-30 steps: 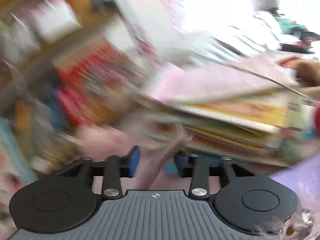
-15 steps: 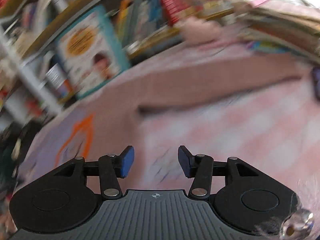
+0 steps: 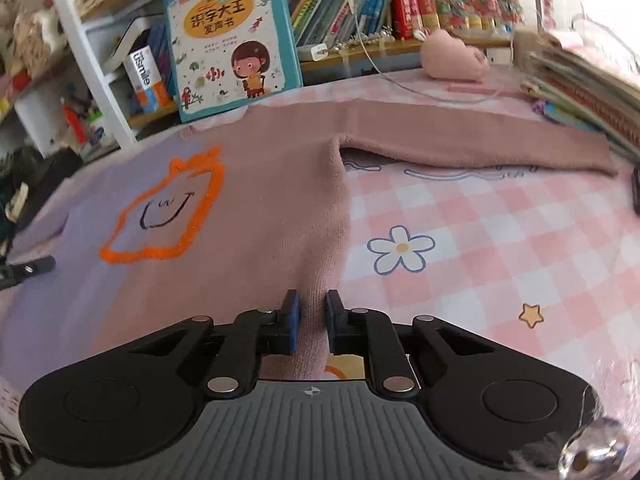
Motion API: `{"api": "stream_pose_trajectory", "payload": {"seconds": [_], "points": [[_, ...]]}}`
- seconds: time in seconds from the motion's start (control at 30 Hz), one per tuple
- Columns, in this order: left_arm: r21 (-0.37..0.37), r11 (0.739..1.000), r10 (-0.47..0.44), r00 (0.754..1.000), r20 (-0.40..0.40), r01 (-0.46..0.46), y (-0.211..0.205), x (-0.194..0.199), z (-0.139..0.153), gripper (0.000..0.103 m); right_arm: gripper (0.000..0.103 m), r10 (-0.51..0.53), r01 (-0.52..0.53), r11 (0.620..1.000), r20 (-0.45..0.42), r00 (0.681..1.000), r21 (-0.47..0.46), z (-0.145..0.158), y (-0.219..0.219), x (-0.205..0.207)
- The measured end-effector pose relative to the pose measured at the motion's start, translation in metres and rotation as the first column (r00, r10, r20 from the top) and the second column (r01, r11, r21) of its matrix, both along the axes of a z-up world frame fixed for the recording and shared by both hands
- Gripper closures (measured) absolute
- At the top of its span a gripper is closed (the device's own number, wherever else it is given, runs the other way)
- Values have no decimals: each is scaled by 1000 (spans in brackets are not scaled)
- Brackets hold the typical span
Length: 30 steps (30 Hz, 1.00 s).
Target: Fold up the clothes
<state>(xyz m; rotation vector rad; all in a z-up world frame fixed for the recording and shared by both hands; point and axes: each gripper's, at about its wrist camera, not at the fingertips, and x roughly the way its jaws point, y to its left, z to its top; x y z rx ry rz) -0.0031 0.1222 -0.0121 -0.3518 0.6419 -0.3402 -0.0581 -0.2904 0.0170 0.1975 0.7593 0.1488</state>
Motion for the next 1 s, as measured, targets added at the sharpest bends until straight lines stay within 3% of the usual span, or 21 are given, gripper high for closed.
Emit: {"api": "stream_pose_trajectory", "payload": {"seconds": [0.13, 0.3, 0.47, 0.6, 0.73, 0.87, 1.0], "points": [[-178, 983, -56, 998, -11, 54, 9, -12, 2, 54, 90, 3, -3, 1000, 16, 1000, -29, -1, 4, 0], [-72, 996, -58, 996, -72, 53, 5, -34, 2, 52, 91, -6, 6, 1000, 24, 1000, 4, -3, -1, -1], [-228, 973, -75, 989, -125, 45, 14, -43, -9, 54, 91, -5, 5, 1000, 35, 999, -13, -3, 3, -3], [-343, 930, -146, 989, -16, 132, 6, -48, 8, 54, 91, -2, 3, 1000, 39, 999, -19, -3, 3, -3], [-388, 888, -205, 968, 144, 246, 4, -56, 44, 53, 91, -5, 5, 1000, 43, 999, 0, -4, 1, -4], [-380, 899, -158, 970, 185, 219, 17, -62, 63, 52, 91, -9, 8, 1000, 49, 999, 22, -5, -3, -5], [-328, 938, -62, 984, 167, 115, 33, -63, 64, 52, 91, -12, 10, 999, 54, 998, 39, -6, -5, -6]]}}
